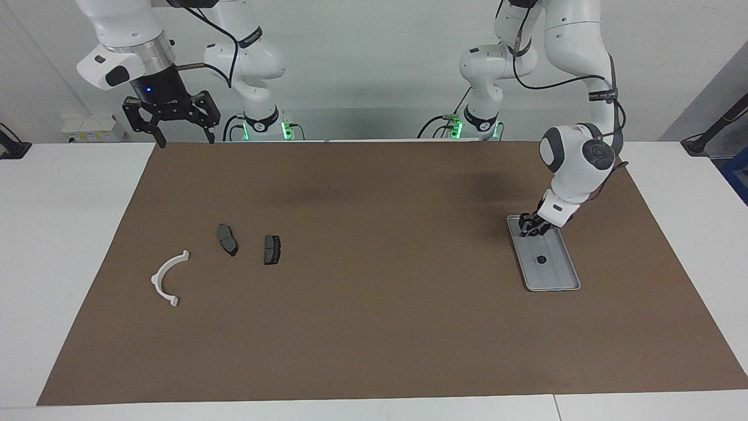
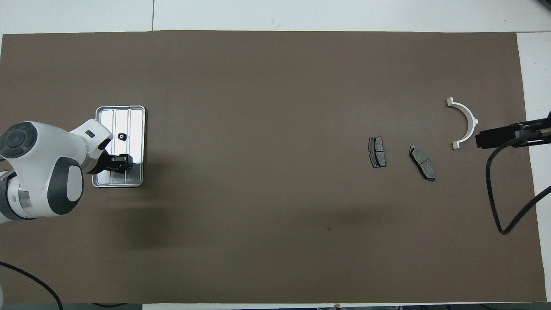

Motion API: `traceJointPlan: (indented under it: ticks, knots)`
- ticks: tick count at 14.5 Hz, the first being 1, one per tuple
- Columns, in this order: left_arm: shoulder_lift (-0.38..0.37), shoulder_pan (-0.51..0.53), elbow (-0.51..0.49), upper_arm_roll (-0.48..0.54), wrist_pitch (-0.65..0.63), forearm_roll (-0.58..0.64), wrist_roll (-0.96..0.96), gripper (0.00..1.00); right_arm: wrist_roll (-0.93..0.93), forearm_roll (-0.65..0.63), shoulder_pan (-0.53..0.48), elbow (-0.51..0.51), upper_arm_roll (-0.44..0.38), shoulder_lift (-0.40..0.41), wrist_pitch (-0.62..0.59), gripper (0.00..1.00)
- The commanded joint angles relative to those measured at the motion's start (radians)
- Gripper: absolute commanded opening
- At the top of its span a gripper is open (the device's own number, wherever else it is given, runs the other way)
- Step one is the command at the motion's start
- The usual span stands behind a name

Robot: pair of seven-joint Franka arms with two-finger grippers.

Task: Place bearing gear from tray to pile
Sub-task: 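Carry the bearing with the left gripper to the table center and release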

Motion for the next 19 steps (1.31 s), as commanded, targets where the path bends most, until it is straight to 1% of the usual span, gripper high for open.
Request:
traceJointPlan:
  ticks: [1,2,4,8,9,10,12,13,15,17,18,19]
  knots:
    - [-0.006,-0.015,-0.017,0.010,0.005,-0.013,0.008,0.49,-0.018,0.020,-0.007,-0.017,0.020,-0.020,-0.003,1.00]
    - [-0.006,-0.015,-0.017,0.010,0.005,-0.013,0.008,0.44,-0.015,0.020,-0.007,-0.017,0.036,-0.022,-0.005,1.00]
    - [-0.008,-0.015,-0.023,0.010,0.005,-0.013,0.006,0.41,-0.015,0.022,-0.010,-0.017,0.041,-0.020,-0.009,1.00]
    - [-0.008,-0.018,-0.012,0.010,-0.010,-0.013,0.004,0.21,-0.015,0.022,-0.012,-0.017,0.041,-0.020,-0.017,1.00]
    - [-0.003,-0.019,0.018,0.010,-0.031,-0.013,-0.005,0.20,-0.014,0.023,-0.012,-0.017,0.041,-0.020,-0.017,1.00]
    - [0.006,-0.040,0.084,0.008,-0.076,-0.014,-0.055,0.20,-0.007,0.023,-0.012,-0.017,0.041,-0.022,-0.015,1.00]
    - [0.061,-0.123,0.257,0.008,-0.207,-0.016,-0.216,0.20,0.070,0.028,-0.010,-0.017,0.041,-0.022,-0.015,1.00]
    - [0.086,-0.172,0.328,0.008,-0.240,-0.017,-0.309,0.20,0.100,0.029,-0.009,-0.017,0.044,-0.022,-0.015,1.00]
    - [0.107,-0.278,0.384,0.010,-0.223,-0.030,-0.492,0.20,0.137,0.029,-0.007,-0.018,0.055,-0.025,-0.017,1.00]
    - [0.136,-0.364,0.419,0.010,-0.193,-0.036,-0.598,0.20,0.167,0.029,-0.007,-0.017,0.063,-0.025,-0.029,1.00]
    - [0.171,-0.413,0.460,0.010,-0.196,-0.034,-0.653,0.20,0.171,0.029,-0.009,-0.017,0.063,-0.025,-0.029,1.00]
    - [0.223,-0.462,0.521,0.011,-0.197,-0.033,-0.714,0.20,0.168,0.028,-0.009,-0.017,0.063,-0.025,-0.028,1.00]
